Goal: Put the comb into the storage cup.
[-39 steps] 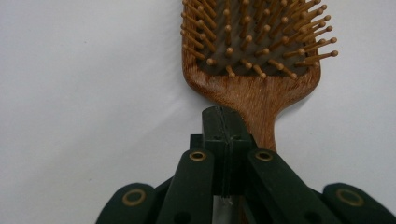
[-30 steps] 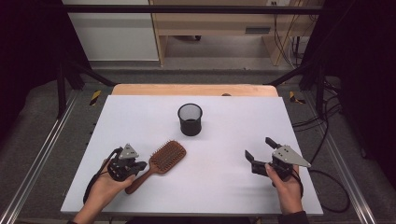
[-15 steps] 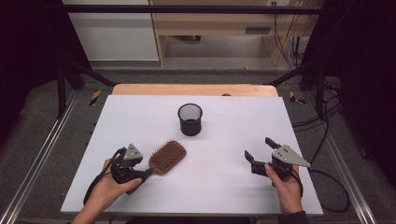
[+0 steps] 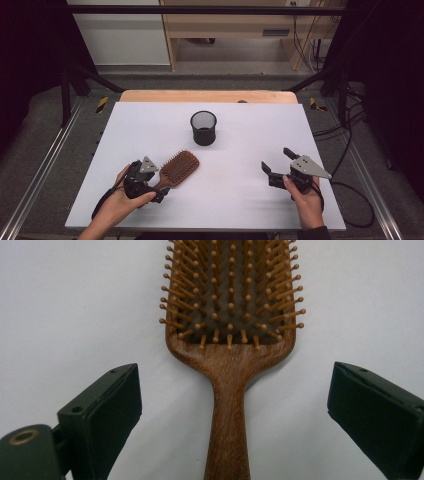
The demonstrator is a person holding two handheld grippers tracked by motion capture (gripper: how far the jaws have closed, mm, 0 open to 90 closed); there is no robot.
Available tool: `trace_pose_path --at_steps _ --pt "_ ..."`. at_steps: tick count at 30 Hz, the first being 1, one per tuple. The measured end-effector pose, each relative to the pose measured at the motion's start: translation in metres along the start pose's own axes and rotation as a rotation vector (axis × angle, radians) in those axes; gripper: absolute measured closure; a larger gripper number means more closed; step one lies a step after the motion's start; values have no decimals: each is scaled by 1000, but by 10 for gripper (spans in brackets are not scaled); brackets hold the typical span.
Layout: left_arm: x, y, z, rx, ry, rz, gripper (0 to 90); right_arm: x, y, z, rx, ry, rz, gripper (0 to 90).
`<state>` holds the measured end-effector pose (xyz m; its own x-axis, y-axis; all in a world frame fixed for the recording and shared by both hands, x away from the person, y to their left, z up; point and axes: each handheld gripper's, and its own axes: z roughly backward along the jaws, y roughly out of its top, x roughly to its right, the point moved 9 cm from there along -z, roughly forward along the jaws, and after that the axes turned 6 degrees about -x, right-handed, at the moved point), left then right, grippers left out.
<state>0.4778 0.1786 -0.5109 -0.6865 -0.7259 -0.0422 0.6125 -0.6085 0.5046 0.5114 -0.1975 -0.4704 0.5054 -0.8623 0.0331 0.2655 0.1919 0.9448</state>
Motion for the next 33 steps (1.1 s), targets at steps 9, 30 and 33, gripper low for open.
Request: trace_pose_path --at_steps 9,30,33 --pt "3 -5 -6 -33 -21 -23 65 0 -1 -1 -7 0 2 78" --pt "4 -13 -11 -99 -30 -47 73 -1 -1 -1 -13 3 3 77" --pt "4 -13 -12 -104 -31 -49 75 -1 -1 -2 -13 3 2 77"
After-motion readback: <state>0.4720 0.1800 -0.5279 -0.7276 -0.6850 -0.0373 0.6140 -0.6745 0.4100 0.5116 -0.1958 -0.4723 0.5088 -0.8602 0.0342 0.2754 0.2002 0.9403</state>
